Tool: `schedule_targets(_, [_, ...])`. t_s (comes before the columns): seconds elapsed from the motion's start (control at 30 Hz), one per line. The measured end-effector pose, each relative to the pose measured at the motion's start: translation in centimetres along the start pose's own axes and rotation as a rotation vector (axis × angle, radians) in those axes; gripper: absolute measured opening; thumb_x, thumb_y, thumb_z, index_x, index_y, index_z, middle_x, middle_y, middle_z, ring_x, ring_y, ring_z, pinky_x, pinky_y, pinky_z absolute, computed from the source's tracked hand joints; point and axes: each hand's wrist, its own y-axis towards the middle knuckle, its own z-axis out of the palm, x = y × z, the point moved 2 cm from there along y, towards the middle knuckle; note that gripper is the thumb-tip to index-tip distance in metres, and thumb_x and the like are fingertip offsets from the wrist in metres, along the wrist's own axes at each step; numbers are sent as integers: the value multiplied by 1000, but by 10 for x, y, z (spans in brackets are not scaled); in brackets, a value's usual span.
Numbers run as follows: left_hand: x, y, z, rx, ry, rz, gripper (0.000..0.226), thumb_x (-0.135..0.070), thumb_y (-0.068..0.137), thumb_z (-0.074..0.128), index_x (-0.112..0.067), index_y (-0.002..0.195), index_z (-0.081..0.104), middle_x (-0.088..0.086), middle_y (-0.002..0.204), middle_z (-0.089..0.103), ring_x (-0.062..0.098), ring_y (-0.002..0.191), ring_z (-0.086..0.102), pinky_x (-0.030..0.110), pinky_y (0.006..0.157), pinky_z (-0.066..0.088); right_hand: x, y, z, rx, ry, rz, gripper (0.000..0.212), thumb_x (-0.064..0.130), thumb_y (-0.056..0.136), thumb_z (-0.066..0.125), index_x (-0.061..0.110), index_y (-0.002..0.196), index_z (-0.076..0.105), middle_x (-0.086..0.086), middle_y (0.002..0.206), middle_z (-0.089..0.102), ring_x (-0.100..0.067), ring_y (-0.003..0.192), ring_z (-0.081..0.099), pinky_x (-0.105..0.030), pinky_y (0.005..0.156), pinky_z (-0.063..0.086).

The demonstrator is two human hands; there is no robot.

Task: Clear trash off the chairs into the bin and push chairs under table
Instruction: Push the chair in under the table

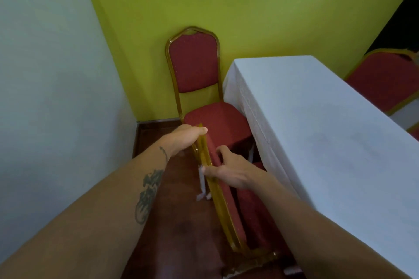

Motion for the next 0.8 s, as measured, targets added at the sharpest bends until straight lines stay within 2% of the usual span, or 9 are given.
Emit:
schedule_targets(0.07, [-13, 3, -28, -43, 42, 30, 54, -51, 90, 54, -10, 125, 57, 7, 121, 61, 26, 104, 58, 41, 83, 49, 20, 14, -15, -40, 8, -47, 93, 68, 80, 63, 23, 152, 25, -9, 143, 51, -29, 125, 52, -42, 101, 46])
schedule_targets(0.1, [-18, 6, -43, -65, 56, 52, 41, -43, 95, 54, -9, 118, 58, 7, 116, 60, 26, 101, 58, 43, 87, 50, 30, 23, -20, -52, 13, -60, 90, 64, 82, 64, 23, 153, 26, -10, 145, 49, -29, 128, 51, -40, 101, 45])
schedule_targets(0.17, [-28, 15, -73, -79, 75, 82, 24, -32, 98, 55, -17, 116, 55, 5, 118, 56, 24, 106, 57, 45, 96, 50, 47, 43, -30, -54, 9, -71, 85, 57, 86, 65, 22, 153, 27, -10, 148, 47, -29, 130, 49, -36, 98, 42])
schedule_targets(0.23, [-36, 30, -108, -84, 80, 108, 36, -28, 98, 56, -18, 132, 52, 2, 124, 56, 22, 111, 58, 42, 94, 51, 68, 70, -39, -60, -2, -83, 84, 54, 87, 66, 20, 154, 27, -11, 148, 47, -29, 130, 49, -34, 95, 41])
schedule_targets(0.37, [-49, 70, -170, -111, 81, 178, 40, -20, 97, 55, -13, 137, 51, 6, 114, 62, 18, 91, 63, 26, 64, 47, 106, 129, -54, -119, 4, -82, 84, 50, 86, 69, 19, 154, 28, -10, 143, 50, -25, 120, 52, -32, 90, 41])
schedule_targets(0.5, [-59, 114, -236, -113, 67, 179, 38, -19, 97, 54, -15, 135, 52, 9, 124, 63, 24, 104, 66, 34, 77, 51, 150, 194, -76, -161, 32, -66, 83, 49, 86, 69, 20, 153, 30, -10, 144, 49, -27, 125, 52, -36, 98, 46])
schedule_targets(0.6, [-67, 146, -273, -113, 63, 185, 37, -17, 96, 54, -14, 133, 53, 9, 118, 64, 22, 100, 67, 30, 66, 47, 176, 236, -92, -194, 56, -67, 83, 47, 86, 70, 19, 154, 30, -10, 144, 49, -27, 127, 52, -34, 97, 45])
schedule_targets(0.67, [-73, 169, -292, -116, 59, 195, 35, -18, 96, 54, -15, 131, 55, 10, 117, 66, 24, 103, 68, 30, 67, 47, 190, 264, -103, -201, 65, -55, 84, 46, 85, 70, 19, 154, 29, -10, 143, 49, -28, 125, 53, -35, 95, 46])
schedule_targets(0.8, [-85, 221, -318, -124, 60, 202, 35, -15, 95, 55, -14, 129, 57, 14, 116, 67, 27, 101, 69, 30, 66, 46, 215, 324, -133, -195, 87, -48, 76, 42, 88, 68, 18, 150, 31, -4, 123, 58, -18, 102, 59, -31, 79, 45])
